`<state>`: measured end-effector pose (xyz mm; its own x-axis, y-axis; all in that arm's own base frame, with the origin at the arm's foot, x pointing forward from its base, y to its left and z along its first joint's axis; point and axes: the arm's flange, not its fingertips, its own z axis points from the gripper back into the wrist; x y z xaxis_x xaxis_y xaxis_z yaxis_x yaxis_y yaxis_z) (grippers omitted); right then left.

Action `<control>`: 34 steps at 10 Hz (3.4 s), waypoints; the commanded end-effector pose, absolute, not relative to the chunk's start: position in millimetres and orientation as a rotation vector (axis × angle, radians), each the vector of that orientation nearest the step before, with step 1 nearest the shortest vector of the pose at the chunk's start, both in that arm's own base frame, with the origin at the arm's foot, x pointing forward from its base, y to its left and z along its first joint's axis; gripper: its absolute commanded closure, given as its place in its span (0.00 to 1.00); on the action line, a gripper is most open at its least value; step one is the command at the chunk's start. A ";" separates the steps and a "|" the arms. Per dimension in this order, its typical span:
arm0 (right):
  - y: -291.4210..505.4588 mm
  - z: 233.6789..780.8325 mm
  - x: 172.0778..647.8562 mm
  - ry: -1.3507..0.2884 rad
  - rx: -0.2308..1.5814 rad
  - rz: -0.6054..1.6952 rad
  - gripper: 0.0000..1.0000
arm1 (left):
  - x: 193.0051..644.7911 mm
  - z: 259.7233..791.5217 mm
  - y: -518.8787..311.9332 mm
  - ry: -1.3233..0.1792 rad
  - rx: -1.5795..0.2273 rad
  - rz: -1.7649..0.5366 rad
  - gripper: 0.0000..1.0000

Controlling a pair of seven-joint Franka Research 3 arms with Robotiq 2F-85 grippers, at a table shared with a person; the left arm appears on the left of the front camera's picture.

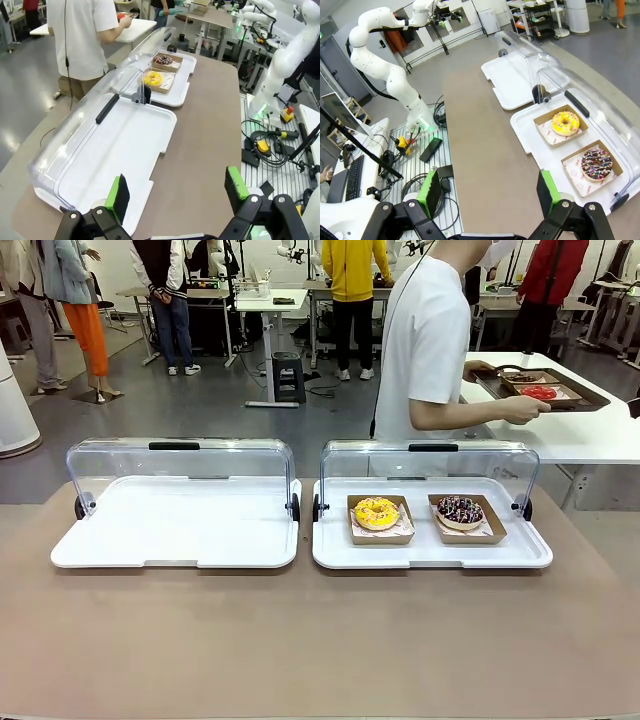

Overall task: Provide the desired donut to the person.
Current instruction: Place the picked Paper togo box onto the Handle tray extended by the person.

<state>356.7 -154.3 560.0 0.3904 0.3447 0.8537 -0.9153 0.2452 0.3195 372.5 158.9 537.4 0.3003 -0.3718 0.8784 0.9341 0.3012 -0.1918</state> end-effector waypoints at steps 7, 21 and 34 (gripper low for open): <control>-153.2 559.9 357.6 -0.754 0.959 0.981 0.00 | 372.7 537.8 161.2 -0.894 -0.793 -1.103 0.00; -153.2 559.9 357.6 -0.754 0.959 0.981 0.00 | 372.5 538.1 159.9 -0.877 -0.793 -1.104 0.00; -153.2 559.9 357.6 -0.754 0.959 0.981 0.00 | 372.5 538.1 159.9 -0.877 -0.793 -1.104 0.00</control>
